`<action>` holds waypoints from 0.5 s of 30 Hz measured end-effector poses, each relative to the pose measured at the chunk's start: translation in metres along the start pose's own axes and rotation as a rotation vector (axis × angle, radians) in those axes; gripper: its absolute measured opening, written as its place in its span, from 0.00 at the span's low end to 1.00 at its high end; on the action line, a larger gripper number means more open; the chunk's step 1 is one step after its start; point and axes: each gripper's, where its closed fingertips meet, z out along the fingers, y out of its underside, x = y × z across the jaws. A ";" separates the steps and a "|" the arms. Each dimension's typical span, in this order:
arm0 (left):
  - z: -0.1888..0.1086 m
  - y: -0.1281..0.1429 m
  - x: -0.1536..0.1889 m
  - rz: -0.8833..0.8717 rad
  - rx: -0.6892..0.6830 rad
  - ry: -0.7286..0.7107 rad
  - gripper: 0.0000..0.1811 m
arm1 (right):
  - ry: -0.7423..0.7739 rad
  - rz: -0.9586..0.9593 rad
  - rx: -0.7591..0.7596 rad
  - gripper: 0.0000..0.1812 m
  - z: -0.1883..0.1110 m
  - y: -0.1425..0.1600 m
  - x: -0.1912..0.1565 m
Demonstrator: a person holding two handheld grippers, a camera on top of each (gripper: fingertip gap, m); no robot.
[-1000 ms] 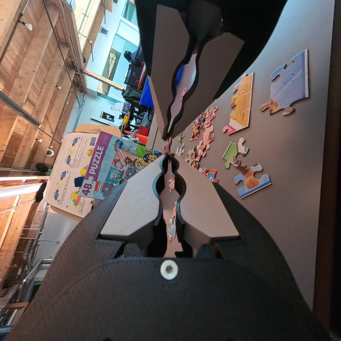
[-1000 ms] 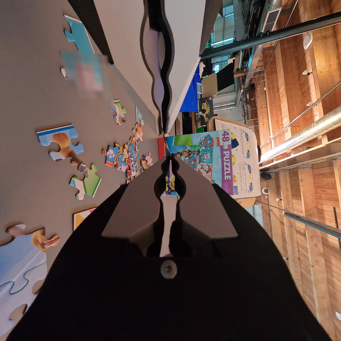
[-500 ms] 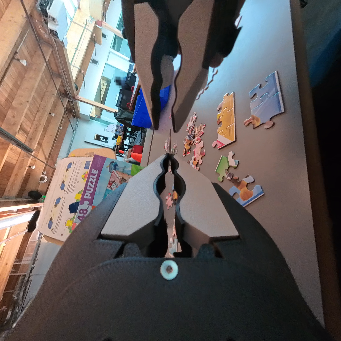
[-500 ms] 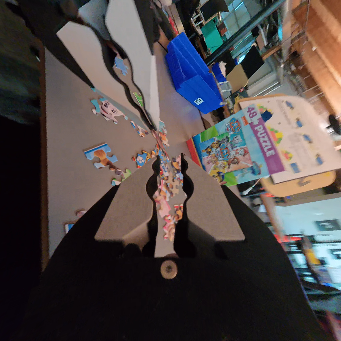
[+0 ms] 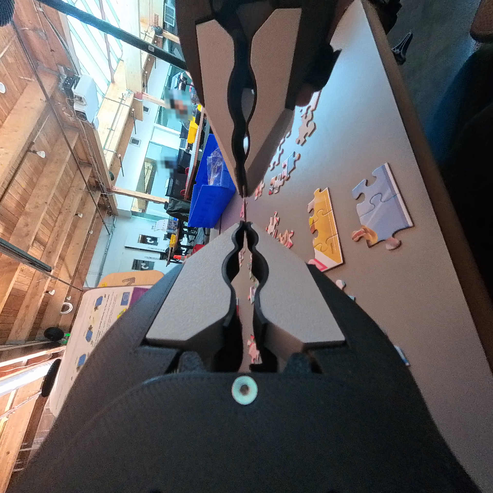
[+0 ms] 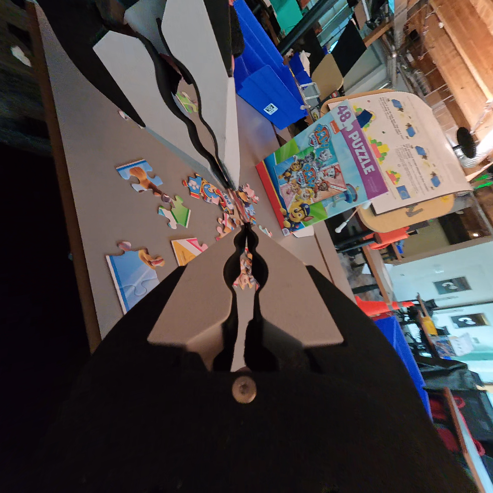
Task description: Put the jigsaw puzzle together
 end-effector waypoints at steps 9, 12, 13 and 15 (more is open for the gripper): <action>0.030 -0.012 0.001 -0.012 0.014 0.040 0.00 | 0.135 -0.095 -0.090 0.00 -0.021 0.022 0.012; 0.043 -0.016 0.004 -0.050 0.014 0.079 0.00 | 0.155 -0.089 -0.119 0.00 -0.027 0.035 0.016; 0.046 -0.018 0.005 -0.057 0.021 0.091 0.00 | 0.159 -0.079 -0.121 0.00 -0.030 0.037 0.017; 0.052 -0.022 0.006 -0.057 0.031 0.104 0.00 | 0.168 -0.072 -0.122 0.00 -0.036 0.041 0.019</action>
